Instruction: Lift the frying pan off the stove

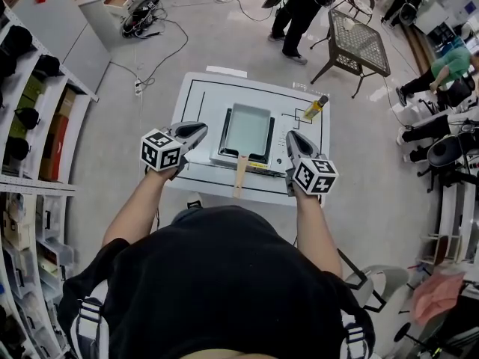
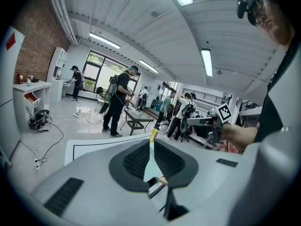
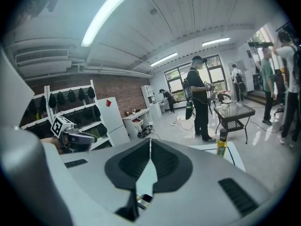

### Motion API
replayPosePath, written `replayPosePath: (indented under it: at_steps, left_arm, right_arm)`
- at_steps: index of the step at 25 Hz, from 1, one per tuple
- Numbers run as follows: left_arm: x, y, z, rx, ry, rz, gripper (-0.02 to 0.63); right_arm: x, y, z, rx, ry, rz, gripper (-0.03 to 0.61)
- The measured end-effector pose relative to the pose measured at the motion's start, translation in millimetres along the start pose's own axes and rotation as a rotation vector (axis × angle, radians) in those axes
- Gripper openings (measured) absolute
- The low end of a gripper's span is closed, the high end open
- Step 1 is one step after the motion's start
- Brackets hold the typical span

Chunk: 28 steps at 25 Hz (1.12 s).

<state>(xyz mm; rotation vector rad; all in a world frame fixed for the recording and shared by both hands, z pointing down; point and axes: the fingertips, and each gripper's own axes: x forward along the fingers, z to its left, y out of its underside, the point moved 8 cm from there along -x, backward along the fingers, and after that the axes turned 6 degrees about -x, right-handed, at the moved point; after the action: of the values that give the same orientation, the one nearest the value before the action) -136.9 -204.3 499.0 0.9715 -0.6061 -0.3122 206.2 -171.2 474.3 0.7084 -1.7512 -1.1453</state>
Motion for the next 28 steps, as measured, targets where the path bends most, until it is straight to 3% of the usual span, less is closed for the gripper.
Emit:
replayPosePath:
  at_steps: [10,18,28]
  left_arm:
    - [12.8,7.5,5.2,-0.020,0.023,0.051,0.037]
    - [26.0,27.0,8.2,-0.112,0.077,0.086,0.050]
    - [34.3,59.9,13.1,-0.229,0.117,0.132,0.084]
  right_arm:
    - [7.8,13.2,-2.9,0.034,-0.008,0.046,0.012]
    - [15.1,42.8,-14.0,0.145,-0.030,0.104,0.020]
    - [23.9,99.5,-21.3,0.299,-0.073,0.220,0.078]
